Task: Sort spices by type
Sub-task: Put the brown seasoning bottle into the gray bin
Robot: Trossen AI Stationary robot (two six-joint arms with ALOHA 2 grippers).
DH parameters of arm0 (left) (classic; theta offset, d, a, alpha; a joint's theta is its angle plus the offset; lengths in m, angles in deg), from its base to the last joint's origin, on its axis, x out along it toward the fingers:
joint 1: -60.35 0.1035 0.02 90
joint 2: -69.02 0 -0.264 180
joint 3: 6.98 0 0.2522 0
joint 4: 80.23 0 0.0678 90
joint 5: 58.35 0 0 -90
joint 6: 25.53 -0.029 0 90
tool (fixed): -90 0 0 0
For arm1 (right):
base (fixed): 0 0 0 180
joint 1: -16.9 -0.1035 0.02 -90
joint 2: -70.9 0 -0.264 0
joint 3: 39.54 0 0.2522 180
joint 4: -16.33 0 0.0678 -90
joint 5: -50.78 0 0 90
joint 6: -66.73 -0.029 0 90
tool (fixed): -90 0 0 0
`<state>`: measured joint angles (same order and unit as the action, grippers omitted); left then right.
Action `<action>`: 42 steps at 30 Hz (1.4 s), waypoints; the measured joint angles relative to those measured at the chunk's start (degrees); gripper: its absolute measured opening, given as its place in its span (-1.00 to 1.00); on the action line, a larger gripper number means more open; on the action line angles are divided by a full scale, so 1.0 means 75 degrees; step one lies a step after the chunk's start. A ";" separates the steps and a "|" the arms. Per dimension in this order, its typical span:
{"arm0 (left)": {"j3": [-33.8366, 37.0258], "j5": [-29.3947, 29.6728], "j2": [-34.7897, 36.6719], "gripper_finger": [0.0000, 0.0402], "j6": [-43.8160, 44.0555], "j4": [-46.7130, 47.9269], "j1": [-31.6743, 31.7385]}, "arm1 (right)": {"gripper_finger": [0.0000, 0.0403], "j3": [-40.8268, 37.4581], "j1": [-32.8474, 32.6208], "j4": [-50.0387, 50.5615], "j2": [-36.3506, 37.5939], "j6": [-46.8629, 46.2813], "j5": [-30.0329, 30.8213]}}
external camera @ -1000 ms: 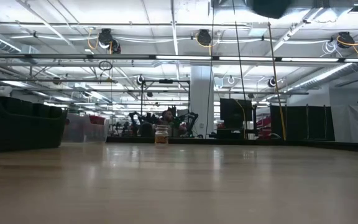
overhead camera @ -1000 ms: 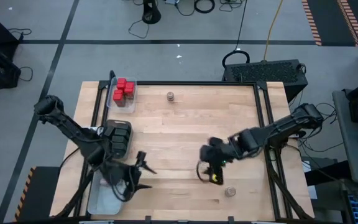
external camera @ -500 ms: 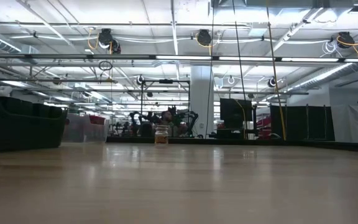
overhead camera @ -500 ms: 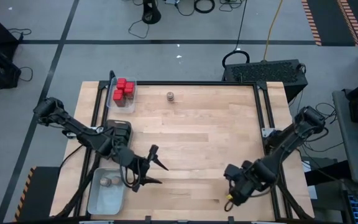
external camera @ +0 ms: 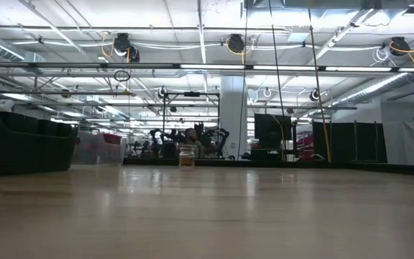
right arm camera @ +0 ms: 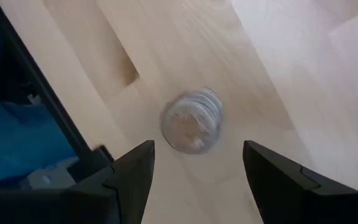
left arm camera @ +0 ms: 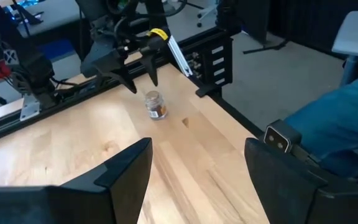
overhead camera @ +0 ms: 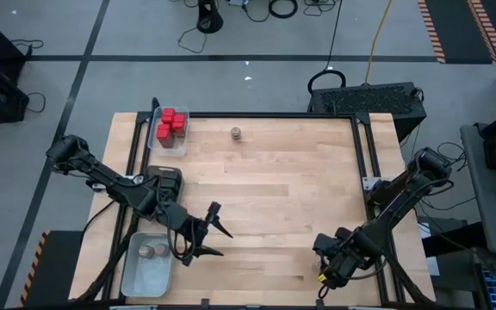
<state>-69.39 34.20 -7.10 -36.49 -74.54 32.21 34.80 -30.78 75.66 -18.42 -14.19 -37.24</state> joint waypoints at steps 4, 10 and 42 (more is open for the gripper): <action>0.0000 0.0000 0.0000 0.31 -0.0003 0.0022 0.0000 | 0.12 0.0000 0.0001 -0.0259 -0.0290 0.0039 0.0007; 0.0000 -0.0037 0.0000 0.31 -0.0044 0.0040 0.0000 | 0.12 0.0000 0.0000 -0.0622 -0.0952 0.0398 -0.0031; 0.0000 -0.0067 0.0003 0.30 -0.0014 0.0142 0.0000 | -0.19 0.0288 0.0622 -0.0998 -0.1396 0.1937 0.0340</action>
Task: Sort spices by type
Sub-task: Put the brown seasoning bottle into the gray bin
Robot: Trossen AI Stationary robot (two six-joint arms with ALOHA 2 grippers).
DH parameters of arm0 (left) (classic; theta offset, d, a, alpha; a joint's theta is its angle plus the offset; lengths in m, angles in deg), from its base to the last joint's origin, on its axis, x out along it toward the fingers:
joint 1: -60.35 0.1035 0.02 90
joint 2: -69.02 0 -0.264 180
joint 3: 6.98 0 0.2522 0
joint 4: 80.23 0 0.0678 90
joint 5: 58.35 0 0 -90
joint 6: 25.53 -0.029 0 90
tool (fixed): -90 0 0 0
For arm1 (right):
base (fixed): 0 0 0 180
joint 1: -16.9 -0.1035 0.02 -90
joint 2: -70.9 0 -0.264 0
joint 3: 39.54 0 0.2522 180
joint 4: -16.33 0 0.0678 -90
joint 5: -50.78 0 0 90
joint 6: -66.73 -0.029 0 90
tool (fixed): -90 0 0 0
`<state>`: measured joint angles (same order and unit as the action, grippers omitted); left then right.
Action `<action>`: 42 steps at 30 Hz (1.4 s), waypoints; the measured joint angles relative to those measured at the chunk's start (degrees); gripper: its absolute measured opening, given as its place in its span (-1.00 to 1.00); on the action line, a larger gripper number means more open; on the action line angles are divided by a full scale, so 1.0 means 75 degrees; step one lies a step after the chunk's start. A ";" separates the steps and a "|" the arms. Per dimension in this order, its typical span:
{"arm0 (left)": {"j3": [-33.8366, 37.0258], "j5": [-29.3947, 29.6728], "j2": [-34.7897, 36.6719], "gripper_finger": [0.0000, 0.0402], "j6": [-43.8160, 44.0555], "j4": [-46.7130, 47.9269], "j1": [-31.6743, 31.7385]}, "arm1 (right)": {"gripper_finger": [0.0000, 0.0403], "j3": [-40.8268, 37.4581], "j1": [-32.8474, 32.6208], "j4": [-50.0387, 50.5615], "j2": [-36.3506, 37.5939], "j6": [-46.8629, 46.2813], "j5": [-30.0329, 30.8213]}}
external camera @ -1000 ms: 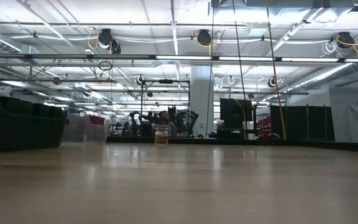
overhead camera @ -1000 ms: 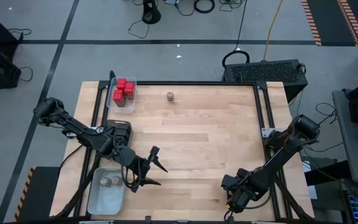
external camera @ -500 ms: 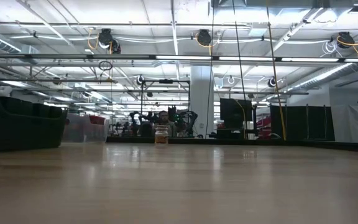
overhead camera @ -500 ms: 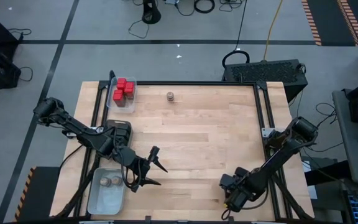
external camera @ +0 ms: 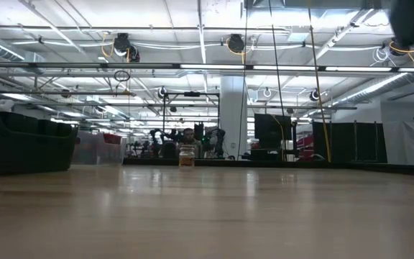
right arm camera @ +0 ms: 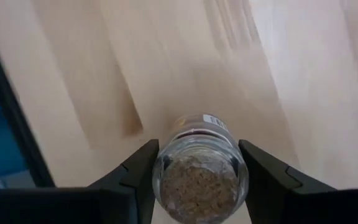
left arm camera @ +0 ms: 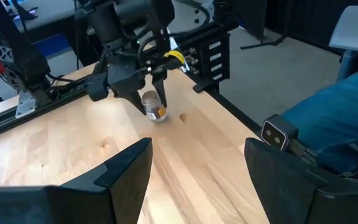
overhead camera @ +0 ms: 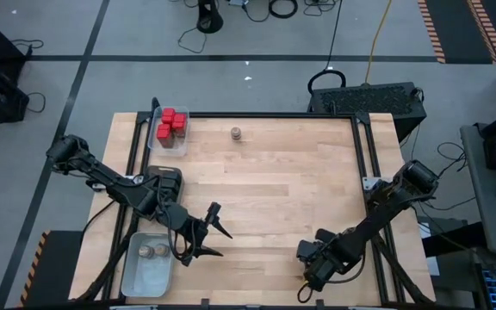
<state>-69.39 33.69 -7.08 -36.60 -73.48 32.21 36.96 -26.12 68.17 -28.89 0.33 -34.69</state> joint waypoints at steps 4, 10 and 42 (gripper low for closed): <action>0.0000 0.0010 0.0000 0.31 0.0007 -0.0052 0.0017 | -0.18 0.0439 0.0327 0.0121 0.0003 0.1014 0.0267; 0.0000 0.0147 -0.0017 0.31 0.0445 -0.0247 0.0128 | -0.18 0.1474 0.1027 0.0130 0.0003 0.3250 0.0695; 0.0300 0.1740 -0.0076 0.31 0.0819 -0.0351 -0.0574 | -0.16 0.3311 0.3380 -0.0119 -0.1111 0.7686 -0.0764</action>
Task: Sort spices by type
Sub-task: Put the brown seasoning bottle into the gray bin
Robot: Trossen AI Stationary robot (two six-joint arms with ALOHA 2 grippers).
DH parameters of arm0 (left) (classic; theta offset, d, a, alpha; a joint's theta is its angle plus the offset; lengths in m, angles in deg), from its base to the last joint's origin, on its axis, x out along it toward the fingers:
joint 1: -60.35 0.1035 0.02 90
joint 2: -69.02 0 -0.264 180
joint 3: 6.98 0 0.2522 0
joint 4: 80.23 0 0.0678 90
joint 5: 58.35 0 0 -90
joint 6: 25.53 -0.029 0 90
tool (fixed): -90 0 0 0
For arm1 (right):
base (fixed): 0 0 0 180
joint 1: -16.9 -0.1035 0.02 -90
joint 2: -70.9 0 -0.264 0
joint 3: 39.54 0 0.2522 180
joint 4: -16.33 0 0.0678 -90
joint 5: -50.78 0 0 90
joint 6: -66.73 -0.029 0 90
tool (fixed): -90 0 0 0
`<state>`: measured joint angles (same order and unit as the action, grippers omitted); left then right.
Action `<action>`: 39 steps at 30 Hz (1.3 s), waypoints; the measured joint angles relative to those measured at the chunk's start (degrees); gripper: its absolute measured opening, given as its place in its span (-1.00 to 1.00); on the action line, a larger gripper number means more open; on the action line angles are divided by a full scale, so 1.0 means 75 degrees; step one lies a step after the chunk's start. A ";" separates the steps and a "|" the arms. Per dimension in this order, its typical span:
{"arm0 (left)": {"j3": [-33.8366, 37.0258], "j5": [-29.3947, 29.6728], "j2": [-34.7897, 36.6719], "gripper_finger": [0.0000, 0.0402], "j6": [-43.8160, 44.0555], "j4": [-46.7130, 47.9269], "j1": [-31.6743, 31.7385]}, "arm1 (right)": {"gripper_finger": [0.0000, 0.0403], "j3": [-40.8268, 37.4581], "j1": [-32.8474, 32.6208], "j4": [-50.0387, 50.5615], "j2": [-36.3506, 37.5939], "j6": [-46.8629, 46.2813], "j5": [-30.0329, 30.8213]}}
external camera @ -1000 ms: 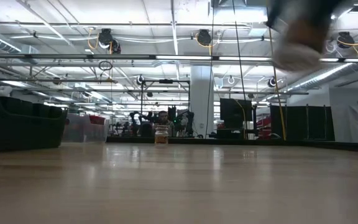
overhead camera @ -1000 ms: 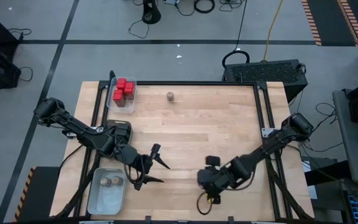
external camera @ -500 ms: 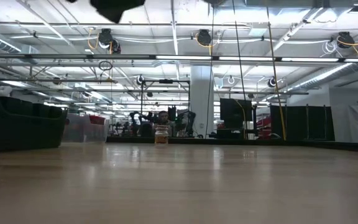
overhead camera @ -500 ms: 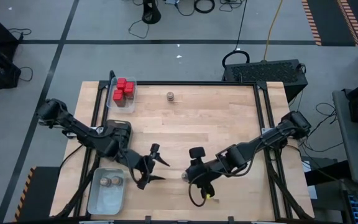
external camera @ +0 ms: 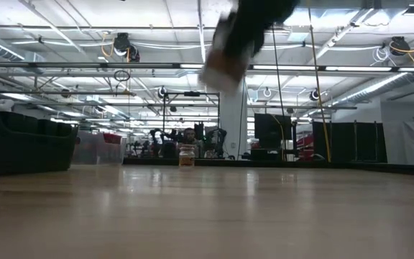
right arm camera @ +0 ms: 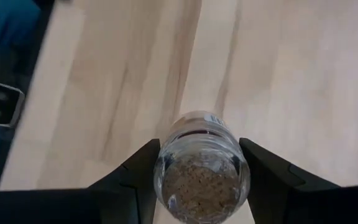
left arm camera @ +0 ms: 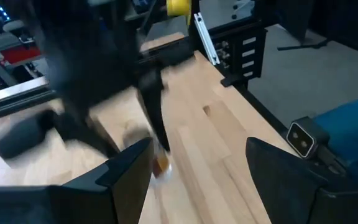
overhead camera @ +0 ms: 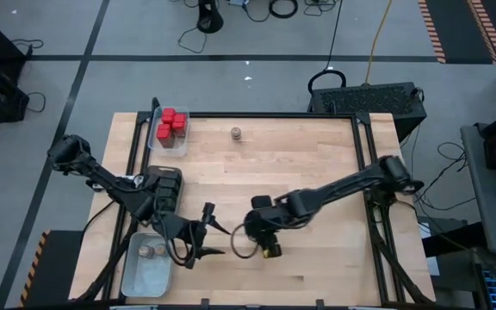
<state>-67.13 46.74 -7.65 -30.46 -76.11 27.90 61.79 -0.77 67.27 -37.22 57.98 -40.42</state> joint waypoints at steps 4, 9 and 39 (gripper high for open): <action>0.0003 0.0000 0.0000 0.31 0.0006 -0.0012 0.0000 | -0.15 -0.0006 0.0343 -0.0636 -0.0815 0.0136 -0.0626; 0.0003 -0.0184 0.0000 0.31 0.0083 -0.0002 -0.0044 | -0.15 0.0123 0.0677 -0.1156 -0.1563 0.0262 -0.1320; 0.0009 -0.0152 -0.0003 0.31 0.1798 0.2225 -0.0087 | 0.13 0.1512 0.0911 0.0487 -0.2375 0.0503 -0.0607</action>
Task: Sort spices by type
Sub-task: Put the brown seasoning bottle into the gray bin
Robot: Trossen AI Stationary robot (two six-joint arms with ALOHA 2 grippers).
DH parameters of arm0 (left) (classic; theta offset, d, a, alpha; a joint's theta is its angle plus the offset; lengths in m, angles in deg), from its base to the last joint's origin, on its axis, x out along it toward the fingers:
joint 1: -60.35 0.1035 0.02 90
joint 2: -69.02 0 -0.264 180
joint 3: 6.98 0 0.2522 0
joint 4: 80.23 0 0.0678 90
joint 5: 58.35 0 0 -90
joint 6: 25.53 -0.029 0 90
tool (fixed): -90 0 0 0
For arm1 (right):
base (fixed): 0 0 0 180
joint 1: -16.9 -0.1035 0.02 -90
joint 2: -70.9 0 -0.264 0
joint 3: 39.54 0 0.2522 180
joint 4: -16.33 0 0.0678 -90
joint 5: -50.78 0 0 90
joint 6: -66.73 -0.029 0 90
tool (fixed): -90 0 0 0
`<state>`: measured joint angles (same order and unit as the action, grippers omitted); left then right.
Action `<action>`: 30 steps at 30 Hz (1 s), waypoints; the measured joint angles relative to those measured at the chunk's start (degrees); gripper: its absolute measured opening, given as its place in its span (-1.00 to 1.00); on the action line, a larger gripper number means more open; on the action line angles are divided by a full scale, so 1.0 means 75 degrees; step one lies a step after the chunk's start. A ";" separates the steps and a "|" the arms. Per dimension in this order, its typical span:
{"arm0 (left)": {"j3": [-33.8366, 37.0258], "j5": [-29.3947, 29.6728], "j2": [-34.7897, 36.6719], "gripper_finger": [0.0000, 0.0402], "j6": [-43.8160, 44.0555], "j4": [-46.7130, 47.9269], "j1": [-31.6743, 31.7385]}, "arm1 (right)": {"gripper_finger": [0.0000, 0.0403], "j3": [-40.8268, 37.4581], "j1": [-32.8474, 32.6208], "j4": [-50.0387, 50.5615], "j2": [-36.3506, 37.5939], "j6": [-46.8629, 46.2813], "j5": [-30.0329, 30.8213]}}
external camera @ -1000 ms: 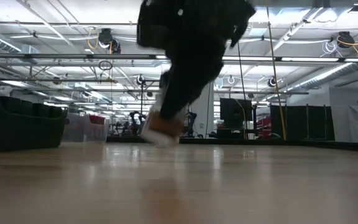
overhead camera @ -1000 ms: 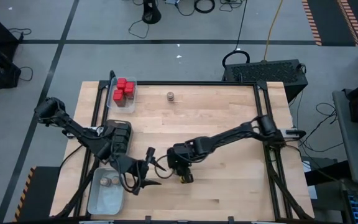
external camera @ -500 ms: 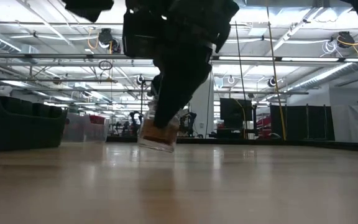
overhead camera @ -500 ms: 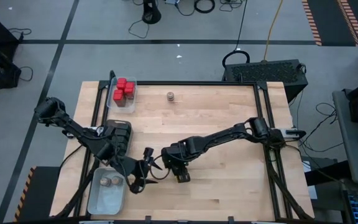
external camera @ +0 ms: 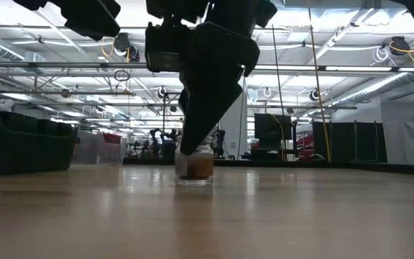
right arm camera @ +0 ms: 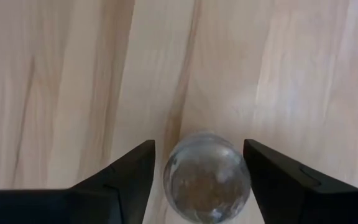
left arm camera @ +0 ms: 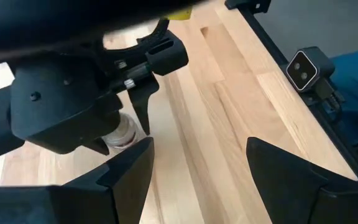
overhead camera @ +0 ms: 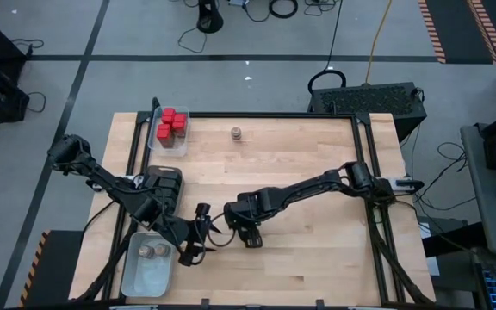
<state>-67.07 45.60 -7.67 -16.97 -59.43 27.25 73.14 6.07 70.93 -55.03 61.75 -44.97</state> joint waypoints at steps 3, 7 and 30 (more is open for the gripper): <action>0.0000 0.0000 0.0000 0.31 0.0007 -0.0001 0.0000 | 0.13 0.0000 -0.0006 -0.0026 0.0000 0.0309 -0.0016; 0.0000 0.0000 0.0000 0.31 -0.0006 0.0003 0.0000 | 0.13 -0.0003 0.0000 0.0007 0.0202 0.0370 -0.0004; -0.0003 -0.0591 -0.1528 0.31 -0.1080 -0.1524 0.1261 | 0.10 -0.2764 -0.1507 0.1020 0.4664 -0.2292 0.3491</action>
<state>-67.09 41.17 -19.13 -25.06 -70.86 36.71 52.41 -5.23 78.57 -20.05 44.57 -18.78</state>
